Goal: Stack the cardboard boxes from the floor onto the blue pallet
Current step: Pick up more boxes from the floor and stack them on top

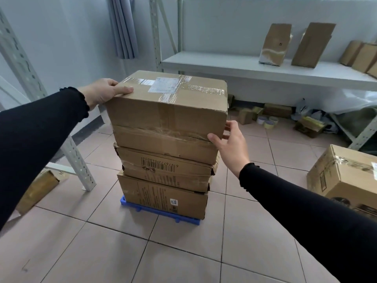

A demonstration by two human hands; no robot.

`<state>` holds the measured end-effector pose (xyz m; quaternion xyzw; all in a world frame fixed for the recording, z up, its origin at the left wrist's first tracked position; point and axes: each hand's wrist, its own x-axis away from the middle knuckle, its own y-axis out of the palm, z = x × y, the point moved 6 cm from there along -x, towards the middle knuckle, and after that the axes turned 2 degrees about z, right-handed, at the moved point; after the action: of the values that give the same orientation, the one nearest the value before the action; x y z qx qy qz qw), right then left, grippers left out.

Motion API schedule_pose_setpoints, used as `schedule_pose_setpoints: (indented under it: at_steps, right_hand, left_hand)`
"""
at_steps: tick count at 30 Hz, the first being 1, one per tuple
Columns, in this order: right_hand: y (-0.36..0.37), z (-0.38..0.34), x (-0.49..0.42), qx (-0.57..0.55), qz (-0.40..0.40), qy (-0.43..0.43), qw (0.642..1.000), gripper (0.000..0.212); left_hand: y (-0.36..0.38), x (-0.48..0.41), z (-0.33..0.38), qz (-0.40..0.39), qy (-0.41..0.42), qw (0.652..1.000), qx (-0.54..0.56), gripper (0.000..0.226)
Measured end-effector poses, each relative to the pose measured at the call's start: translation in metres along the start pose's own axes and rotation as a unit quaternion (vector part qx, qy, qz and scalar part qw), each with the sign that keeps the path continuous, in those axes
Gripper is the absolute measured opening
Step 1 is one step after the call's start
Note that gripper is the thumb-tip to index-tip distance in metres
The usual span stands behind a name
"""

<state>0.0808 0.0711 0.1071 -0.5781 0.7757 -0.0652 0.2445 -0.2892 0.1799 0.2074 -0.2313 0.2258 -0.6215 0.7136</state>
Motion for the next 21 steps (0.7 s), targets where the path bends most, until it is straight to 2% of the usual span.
schedule_pose_setpoints:
  at_steps: [5,9,16,21]
  right_hand:
    - [-0.010,0.002,-0.002,0.043,-0.013,-0.002,0.999,0.064]
    - [-0.039,0.004,-0.005,0.081,-0.027,-0.023,0.996,0.073]
    - [-0.137,0.036,-0.036,0.212,-0.004,-0.024,0.977,0.074]
    - [-0.231,0.086,-0.050,0.296,0.010,0.016,0.955,0.077]
  left_hand:
    - [0.001,0.003,0.031,0.042,0.022,0.996,-0.075,0.080]
    - [0.023,0.013,0.088,0.093,0.148,0.964,-0.199,0.070]
    - [0.147,0.036,0.197,0.012,0.312,0.909,-0.278,0.061]
    - [0.259,0.053,0.263,-0.059,0.364,0.884,-0.289,0.064]
